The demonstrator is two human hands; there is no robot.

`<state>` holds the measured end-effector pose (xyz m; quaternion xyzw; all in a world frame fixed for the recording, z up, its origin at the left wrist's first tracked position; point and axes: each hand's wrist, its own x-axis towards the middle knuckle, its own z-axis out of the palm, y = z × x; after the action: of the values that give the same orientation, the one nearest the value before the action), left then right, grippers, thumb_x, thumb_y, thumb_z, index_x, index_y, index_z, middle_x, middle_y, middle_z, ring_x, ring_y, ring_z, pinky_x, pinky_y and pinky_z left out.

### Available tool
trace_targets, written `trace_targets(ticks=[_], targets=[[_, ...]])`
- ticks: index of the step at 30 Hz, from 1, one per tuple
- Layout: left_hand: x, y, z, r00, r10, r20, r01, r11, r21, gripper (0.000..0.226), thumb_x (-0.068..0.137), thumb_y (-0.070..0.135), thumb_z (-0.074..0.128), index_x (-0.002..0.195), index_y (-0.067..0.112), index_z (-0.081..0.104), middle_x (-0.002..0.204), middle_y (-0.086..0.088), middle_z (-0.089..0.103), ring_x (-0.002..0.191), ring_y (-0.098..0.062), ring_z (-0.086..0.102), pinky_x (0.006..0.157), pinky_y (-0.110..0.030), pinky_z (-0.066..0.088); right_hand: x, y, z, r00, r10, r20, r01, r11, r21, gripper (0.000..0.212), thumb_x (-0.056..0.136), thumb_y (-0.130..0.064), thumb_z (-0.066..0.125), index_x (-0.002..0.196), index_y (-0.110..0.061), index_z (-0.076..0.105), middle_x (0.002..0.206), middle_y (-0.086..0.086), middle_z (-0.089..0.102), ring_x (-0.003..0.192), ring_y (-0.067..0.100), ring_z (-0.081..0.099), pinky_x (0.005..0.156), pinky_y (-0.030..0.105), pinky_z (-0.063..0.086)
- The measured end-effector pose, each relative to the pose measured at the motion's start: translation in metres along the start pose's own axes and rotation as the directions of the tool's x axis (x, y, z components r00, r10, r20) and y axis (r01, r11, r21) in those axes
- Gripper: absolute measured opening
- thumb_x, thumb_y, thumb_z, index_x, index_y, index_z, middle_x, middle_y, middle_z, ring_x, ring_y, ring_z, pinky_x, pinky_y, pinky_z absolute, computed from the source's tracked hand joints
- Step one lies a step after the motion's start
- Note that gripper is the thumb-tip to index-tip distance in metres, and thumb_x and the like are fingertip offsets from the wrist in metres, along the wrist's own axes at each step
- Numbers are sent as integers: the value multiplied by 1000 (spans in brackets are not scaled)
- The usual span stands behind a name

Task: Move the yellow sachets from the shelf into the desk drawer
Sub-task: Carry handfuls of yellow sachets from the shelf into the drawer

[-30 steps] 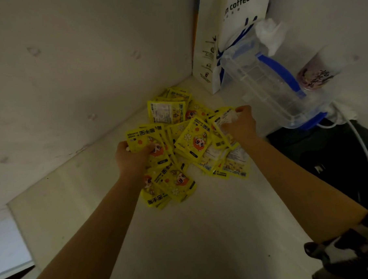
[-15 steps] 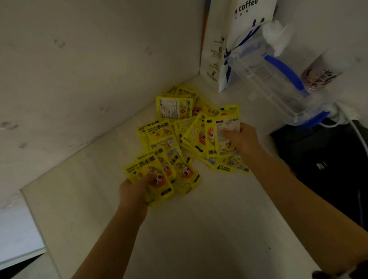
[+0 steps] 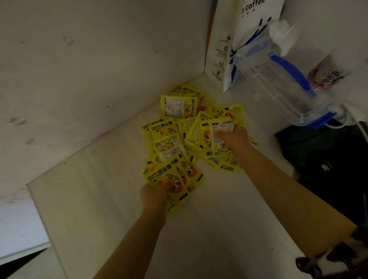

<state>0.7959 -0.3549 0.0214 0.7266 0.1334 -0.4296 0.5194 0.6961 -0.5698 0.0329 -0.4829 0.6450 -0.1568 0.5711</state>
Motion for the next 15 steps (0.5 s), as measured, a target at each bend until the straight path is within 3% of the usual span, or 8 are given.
trace_targets(ticks=[9,12,15], targets=[[1,6,19,999,47,-15,-47,999,21,22,79,-2,69,86,19,66,82,-1,69,73,-15,66,59,-28,52,7,-6,3,999,2,45,-1,1000,-18,31,85,-11,68,116,-3,64,113,13,66,86,21,60,53,22,43],[0,8,31,997,83,4,-83,994,64,22,80,1,68,86,22,66,80,2,69,74,-16,66,66,-33,56,9,-7,6,999,10,46,-8,999,-32,36,84,-11,69,118,-2,62,116,14,65,93,25,62,61,27,46],[0,10,39,997,70,14,-71,994,82,25,81,-1,66,72,22,60,73,2,64,74,-21,61,76,-42,54,10,-6,9,998,24,56,-23,1000,-10,38,83,-10,70,119,-1,61,118,18,65,101,29,63,74,32,46]])
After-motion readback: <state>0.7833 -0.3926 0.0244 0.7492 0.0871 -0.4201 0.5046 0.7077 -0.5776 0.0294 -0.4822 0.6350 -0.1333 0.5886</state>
